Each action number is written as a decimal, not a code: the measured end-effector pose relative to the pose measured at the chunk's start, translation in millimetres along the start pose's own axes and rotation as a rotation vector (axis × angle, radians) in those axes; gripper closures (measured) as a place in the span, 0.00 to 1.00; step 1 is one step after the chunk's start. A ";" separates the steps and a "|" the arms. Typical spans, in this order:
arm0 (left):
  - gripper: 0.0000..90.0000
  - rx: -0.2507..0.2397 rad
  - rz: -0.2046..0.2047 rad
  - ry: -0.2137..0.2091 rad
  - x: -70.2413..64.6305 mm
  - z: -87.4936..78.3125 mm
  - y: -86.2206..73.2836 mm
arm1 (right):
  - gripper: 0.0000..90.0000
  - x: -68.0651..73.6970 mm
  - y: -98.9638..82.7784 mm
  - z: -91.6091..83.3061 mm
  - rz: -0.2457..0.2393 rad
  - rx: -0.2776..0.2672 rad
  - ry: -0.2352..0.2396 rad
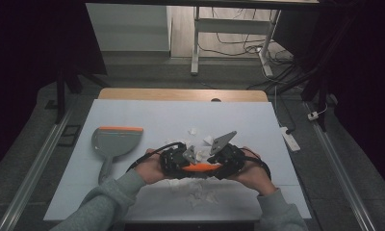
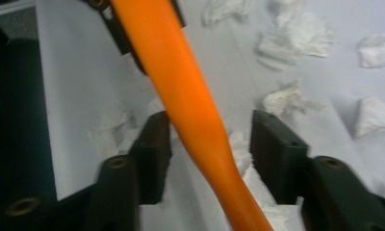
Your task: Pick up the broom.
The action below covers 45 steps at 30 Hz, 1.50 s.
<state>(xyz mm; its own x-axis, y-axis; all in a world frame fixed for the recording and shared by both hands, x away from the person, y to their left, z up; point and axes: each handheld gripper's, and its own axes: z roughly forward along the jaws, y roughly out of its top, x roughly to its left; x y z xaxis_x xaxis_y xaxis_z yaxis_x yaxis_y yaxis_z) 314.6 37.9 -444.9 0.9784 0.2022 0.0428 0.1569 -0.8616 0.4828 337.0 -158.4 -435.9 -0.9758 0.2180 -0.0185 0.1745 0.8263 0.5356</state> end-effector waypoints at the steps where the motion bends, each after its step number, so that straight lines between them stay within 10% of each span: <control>1: 0.87 -0.001 0.005 -0.009 0.5 0.0 -0.3 | 0.69 1.1 -0.2 1.5 -0.017 0.007 0.021; 9: 0.87 0.014 0.045 -0.044 0.6 0.3 -1.4 | 0.73 7.3 -1.4 4.3 -0.096 0.025 0.040; 26: 0.82 -0.044 -0.020 -0.073 8.0 -3.1 -6.8 | 0.77 11.4 -1.6 2.8 -0.144 0.001 0.022; 31: 0.51 -0.096 -0.056 0.048 7.6 -11.6 -13.1 | 0.78 7.3 -3.3 0.7 -0.112 -0.005 0.007; 33: 0.36 -0.138 -0.113 0.156 4.1 -23.1 -22.0 | 0.78 5.9 -4.2 0.8 -0.100 0.004 -0.005; 45: 0.30 -0.240 -0.388 0.346 -17.6 -60.8 -98.7 | 0.78 -9.8 -11.3 -10.8 0.011 -0.067 -0.053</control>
<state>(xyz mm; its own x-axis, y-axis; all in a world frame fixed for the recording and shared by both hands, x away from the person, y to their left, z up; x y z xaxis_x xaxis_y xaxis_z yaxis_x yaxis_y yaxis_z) 273.7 147.7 -440.1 0.7479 0.6581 0.0869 0.4217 -0.5721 0.7034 343.2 -175.5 -432.7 -0.9652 0.2553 -0.0566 0.1738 0.7878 0.5909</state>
